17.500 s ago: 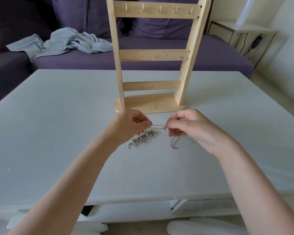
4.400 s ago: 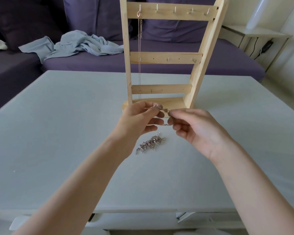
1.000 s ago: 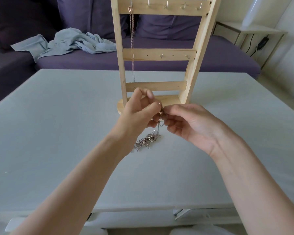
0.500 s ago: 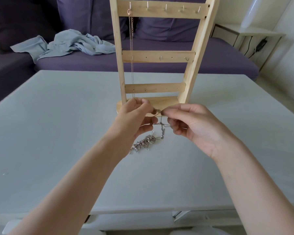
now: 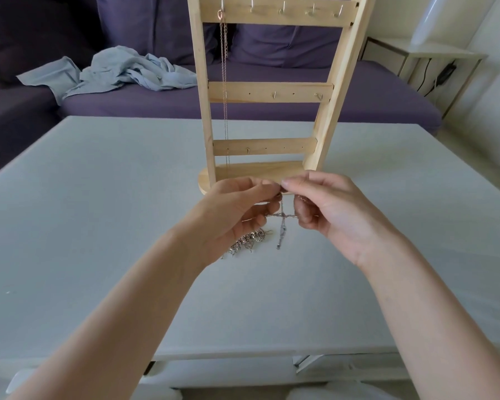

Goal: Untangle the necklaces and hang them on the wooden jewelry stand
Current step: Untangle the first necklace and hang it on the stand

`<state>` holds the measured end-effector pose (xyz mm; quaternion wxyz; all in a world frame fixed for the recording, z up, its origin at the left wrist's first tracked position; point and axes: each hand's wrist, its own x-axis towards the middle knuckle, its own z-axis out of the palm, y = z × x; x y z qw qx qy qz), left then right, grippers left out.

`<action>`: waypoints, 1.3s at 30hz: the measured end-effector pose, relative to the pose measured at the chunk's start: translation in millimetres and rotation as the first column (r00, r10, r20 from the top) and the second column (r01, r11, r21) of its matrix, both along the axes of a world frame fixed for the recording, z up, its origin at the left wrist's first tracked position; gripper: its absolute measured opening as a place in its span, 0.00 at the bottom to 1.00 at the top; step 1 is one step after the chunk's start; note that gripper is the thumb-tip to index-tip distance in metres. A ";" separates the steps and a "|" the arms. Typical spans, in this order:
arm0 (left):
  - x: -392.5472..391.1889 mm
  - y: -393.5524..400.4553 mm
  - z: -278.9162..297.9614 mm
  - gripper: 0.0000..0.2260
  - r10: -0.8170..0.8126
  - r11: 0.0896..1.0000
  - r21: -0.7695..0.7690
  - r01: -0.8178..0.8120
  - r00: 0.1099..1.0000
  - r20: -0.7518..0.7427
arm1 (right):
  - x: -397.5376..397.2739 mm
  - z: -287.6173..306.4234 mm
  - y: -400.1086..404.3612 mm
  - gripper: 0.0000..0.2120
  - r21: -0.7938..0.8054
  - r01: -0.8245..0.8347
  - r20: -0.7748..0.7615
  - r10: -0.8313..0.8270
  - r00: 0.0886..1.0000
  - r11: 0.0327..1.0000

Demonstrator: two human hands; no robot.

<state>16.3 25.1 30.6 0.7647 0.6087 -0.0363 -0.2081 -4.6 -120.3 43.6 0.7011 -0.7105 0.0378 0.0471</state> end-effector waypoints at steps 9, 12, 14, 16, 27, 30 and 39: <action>0.5 0.0 1.1 0.08 0.107 0.994 -0.004 -0.107 0.988 0.109 | -1.6 2.4 4.3 0.07 0.000 -0.041 -0.051 0.041 0.998 0.999; -1.6 -3.3 1.0 0.08 0.083 0.996 0.023 -0.088 0.983 0.164 | -2.4 4.7 6.5 0.08 -0.019 -0.015 -0.011 0.015 1.000 1.000; -2.1 -5.5 0.0 0.08 0.086 0.994 0.049 -0.098 0.976 0.200 | -3.0 4.3 7.2 0.10 -0.052 -0.027 -0.017 0.026 1.000 0.998; -1.6 -5.9 -0.7 0.09 0.100 0.990 0.077 -0.120 0.970 0.220 | -3.2 3.3 7.3 0.12 -0.068 -0.044 -0.049 0.041 0.998 0.997; -1.3 -3.4 -0.8 0.06 0.025 0.974 0.213 -0.073 0.976 0.219 | -4.2 5.7 0.9 0.10 -0.026 -0.154 -0.046 0.153 0.987 0.988; -4.0 -6.7 -6.0 0.07 -0.051 0.923 0.380 -0.065 0.956 0.288 | -3.7 2.0 -0.1 0.08 -0.070 -0.080 -0.037 0.077 0.996 0.994; -4.3 -5.6 -1.8 0.06 0.004 0.941 0.329 -0.078 0.975 0.220 | -1.5 2.2 -1.2 0.09 0.070 0.038 -0.034 -0.036 0.999 0.997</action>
